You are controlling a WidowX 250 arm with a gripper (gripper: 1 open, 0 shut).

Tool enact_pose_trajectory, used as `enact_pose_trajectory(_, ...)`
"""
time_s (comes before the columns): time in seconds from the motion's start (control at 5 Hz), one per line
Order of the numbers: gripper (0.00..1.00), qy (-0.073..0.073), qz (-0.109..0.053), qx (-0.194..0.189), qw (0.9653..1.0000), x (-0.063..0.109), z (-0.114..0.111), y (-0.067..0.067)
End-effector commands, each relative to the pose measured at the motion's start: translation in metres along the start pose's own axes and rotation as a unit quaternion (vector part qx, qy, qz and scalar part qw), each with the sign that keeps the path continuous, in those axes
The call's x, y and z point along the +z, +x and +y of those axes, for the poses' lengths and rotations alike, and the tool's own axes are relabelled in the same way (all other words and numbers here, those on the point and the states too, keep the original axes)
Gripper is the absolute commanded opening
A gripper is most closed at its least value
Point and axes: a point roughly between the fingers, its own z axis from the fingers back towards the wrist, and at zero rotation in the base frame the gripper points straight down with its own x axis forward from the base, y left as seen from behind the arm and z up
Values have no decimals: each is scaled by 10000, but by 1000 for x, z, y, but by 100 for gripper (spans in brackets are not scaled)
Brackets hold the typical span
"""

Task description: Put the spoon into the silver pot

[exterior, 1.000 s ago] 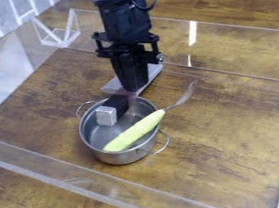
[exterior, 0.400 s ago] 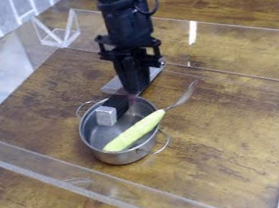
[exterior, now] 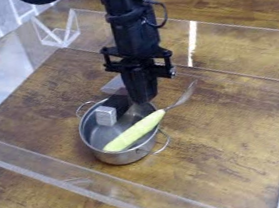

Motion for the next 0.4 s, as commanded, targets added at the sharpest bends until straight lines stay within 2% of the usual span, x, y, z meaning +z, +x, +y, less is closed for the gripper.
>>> enact_pose_trajectory(0.0, 0, 91, -316, 161, 9993, 26, 5, 7)
enact_pose_trajectory(0.2, 0, 104, -315, 301, 9990, 25, 13, 11)
